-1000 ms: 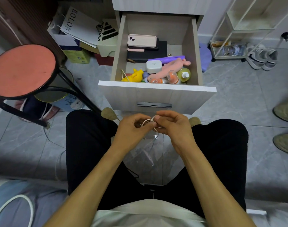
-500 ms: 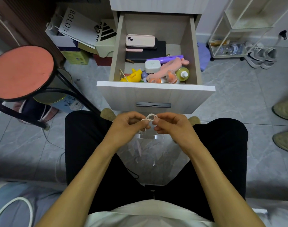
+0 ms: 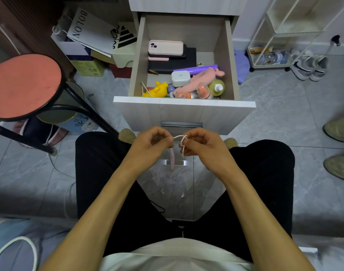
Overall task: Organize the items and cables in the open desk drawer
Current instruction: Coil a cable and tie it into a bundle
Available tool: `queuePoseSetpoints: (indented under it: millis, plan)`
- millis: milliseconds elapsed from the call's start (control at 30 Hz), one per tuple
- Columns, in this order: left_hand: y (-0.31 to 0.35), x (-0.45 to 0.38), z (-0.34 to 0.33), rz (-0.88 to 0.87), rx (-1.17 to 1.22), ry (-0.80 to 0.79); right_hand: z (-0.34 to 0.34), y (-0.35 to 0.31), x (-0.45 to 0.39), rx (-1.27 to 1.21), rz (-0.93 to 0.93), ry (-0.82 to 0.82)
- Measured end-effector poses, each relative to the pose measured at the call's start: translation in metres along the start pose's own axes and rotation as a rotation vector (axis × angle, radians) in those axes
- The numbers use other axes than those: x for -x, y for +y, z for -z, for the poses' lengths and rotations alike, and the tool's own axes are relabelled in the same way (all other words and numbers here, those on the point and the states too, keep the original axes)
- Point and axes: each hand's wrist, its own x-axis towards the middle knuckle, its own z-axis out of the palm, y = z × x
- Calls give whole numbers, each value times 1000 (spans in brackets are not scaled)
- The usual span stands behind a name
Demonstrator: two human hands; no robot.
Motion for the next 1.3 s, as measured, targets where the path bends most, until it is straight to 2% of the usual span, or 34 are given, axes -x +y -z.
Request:
queuePoseSetpoints:
  millis: [200, 333, 500, 767, 867, 967, 1033, 1167, 1233, 1300]
  plan:
    - [2, 4, -5, -101, -11, 1, 1, 0, 3, 40, 77, -14]
    - [2, 7, -7, -55, 22, 43, 0, 4, 5, 0, 54, 18]
    - [1, 9, -7, 32, 115, 4, -2, 4, 8, -29, 62, 65]
    - [7, 9, -7, -86, 17, 60, -1, 1, 9, 68, 130, 34]
    - [7, 11, -13, 6, 171, 118, -4, 1, 6, 94, 144, 66]
    - [7, 11, -20, 237, 517, 178, -6, 1, 3, 62, 130, 105]
    - [4, 10, -22, 312, 591, 203, -8, 1, 3, 58, 122, 111]
    - [3, 9, -16, 172, 349, 138, -8, 3, 3, 11, 111, 40]
    - [4, 5, -8, 69, 175, 78, -7, 3, 3, -39, 81, -7]
    - [5, 2, -4, -34, -37, 99, -7, 2, 3, 1, 79, -27]
